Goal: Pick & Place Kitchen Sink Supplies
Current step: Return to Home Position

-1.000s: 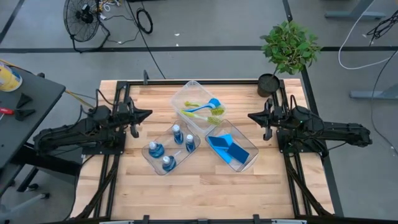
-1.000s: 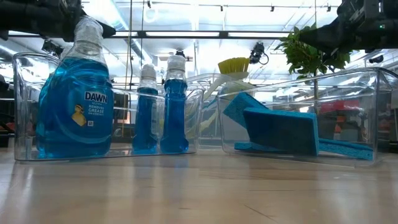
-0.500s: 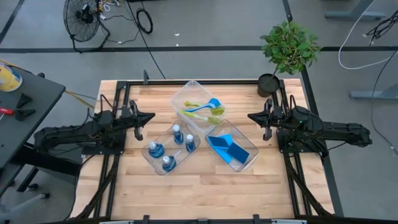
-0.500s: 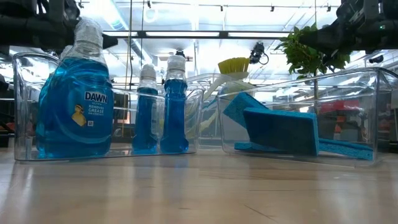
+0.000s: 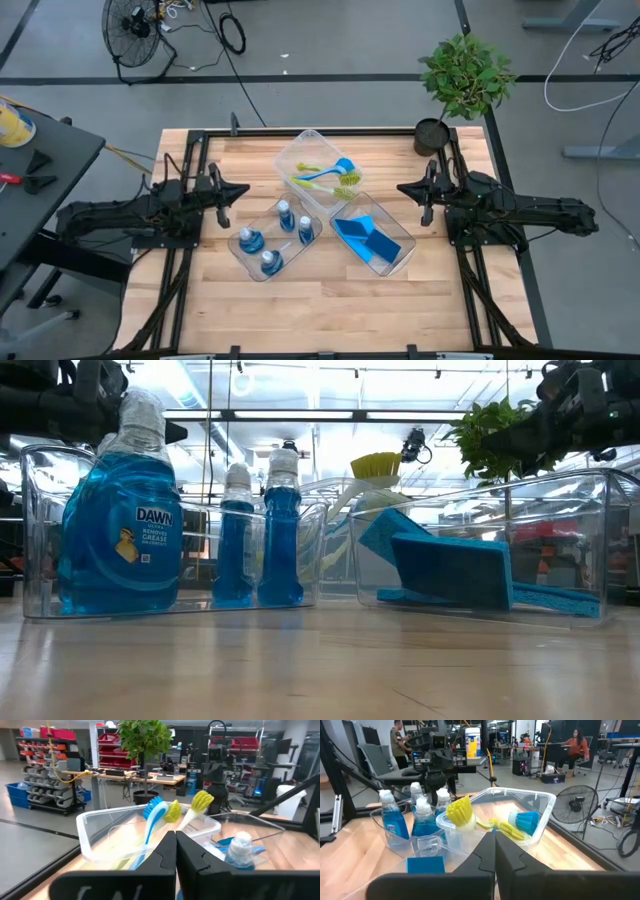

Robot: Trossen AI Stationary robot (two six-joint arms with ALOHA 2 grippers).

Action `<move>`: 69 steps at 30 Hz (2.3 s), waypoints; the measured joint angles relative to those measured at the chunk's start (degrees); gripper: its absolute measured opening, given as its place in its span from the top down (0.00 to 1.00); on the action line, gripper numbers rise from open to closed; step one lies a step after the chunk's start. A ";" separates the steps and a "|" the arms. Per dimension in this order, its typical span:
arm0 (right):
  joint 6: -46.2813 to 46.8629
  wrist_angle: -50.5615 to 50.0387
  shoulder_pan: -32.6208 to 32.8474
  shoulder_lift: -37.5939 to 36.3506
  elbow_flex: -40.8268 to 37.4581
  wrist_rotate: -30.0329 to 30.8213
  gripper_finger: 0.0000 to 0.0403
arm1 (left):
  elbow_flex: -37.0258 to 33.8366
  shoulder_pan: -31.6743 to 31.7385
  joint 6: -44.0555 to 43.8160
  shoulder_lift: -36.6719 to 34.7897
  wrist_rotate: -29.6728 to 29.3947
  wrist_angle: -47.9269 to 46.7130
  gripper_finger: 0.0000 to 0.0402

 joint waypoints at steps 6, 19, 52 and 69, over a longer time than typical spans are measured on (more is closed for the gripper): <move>-0.16 0.00 0.00 0.00 0.02 -0.46 1.00 | -0.04 -1.08 0.26 -0.03 -1.50 0.10 1.00; 0.44 2.40 0.00 0.00 0.02 -4.17 1.00 | -0.09 -0.95 1.71 -0.17 -1.52 0.10 0.92; -1.31 11.85 0.82 -1.26 0.02 -15.52 1.00 | -0.09 -0.95 1.71 -0.17 -1.50 0.08 0.92; -0.43 14.95 4.76 -9.09 -7.68 -10.99 1.00 | -0.09 -0.95 1.71 -0.17 -1.50 0.07 0.92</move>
